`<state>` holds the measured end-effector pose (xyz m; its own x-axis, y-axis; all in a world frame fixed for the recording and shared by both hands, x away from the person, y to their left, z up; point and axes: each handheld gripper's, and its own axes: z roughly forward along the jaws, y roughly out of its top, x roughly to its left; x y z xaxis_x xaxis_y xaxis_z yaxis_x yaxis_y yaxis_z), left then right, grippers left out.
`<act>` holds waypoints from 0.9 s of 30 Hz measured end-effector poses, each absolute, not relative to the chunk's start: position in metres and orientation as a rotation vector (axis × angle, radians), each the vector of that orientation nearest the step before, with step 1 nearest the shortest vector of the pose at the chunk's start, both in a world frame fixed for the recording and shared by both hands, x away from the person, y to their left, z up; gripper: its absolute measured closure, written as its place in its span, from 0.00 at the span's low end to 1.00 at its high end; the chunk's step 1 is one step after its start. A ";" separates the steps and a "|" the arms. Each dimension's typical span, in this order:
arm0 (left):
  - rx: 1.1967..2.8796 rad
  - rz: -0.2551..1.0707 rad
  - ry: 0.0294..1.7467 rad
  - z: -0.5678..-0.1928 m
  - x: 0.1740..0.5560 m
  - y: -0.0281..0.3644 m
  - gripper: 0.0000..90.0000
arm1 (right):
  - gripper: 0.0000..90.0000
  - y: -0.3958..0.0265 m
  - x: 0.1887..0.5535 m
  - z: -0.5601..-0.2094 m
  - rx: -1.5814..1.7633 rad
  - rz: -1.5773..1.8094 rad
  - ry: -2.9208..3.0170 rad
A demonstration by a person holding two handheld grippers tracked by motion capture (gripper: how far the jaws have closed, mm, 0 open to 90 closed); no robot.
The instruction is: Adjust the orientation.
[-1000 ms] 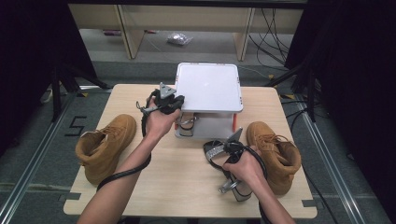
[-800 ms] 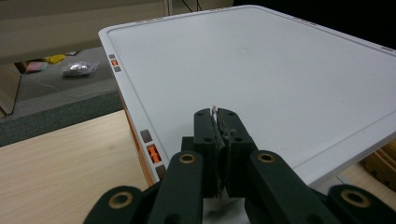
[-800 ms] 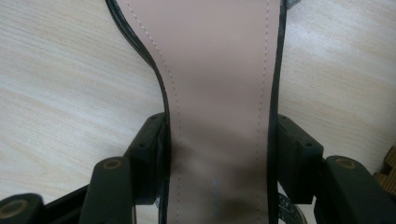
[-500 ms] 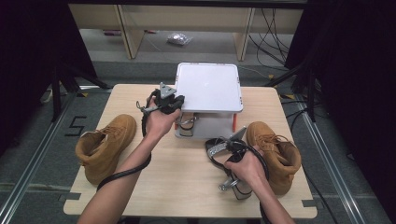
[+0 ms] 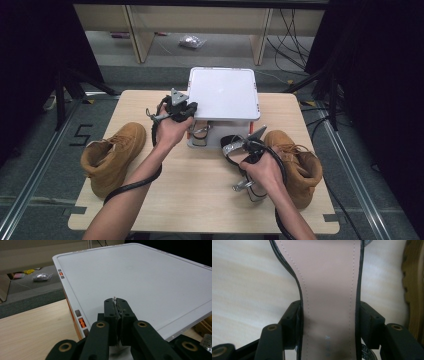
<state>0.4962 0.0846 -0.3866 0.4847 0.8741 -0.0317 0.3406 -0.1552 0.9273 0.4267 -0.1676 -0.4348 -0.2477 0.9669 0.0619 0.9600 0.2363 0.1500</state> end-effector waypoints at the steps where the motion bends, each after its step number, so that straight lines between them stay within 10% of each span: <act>1: 1.725 0.663 1.040 -0.387 0.496 0.085 0.96 | 0.49 -0.165 0.429 -0.433 1.924 0.237 2.408; 27: 1.721 0.662 1.037 -0.387 0.497 0.085 0.96 | 0.49 -0.155 0.469 -0.451 2.027 0.254 2.242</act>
<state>0.4965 0.0848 -0.3870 0.4866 0.8730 -0.0328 0.3380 -0.1536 0.9285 0.4695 -0.1545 -0.4507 -0.1036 0.9941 0.0315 0.9760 0.0956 0.1955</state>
